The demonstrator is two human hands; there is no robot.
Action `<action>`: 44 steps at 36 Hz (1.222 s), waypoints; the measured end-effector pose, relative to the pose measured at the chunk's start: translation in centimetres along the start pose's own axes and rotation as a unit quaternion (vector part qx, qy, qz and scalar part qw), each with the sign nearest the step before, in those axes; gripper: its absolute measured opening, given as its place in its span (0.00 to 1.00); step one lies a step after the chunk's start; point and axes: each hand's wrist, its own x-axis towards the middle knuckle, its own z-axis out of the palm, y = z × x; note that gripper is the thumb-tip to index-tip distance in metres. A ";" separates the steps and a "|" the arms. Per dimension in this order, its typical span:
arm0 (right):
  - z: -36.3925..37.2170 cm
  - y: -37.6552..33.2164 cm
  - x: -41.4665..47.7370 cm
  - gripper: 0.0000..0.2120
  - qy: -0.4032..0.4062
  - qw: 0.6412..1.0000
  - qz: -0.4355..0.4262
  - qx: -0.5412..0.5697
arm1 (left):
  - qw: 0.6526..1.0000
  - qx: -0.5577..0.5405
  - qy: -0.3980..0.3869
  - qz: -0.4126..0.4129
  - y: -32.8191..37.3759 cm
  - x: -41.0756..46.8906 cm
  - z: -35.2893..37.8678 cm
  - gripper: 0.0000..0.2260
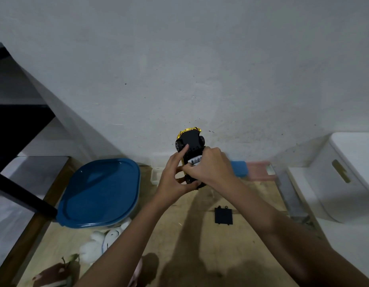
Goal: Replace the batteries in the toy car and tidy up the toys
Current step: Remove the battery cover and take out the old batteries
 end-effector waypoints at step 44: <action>-0.8 -0.4 -0.4 0.17 0.007 1.000 0.000 0.012 | 0.997 0.046 0.005 0.054 0.1 0.2 0.1 0.43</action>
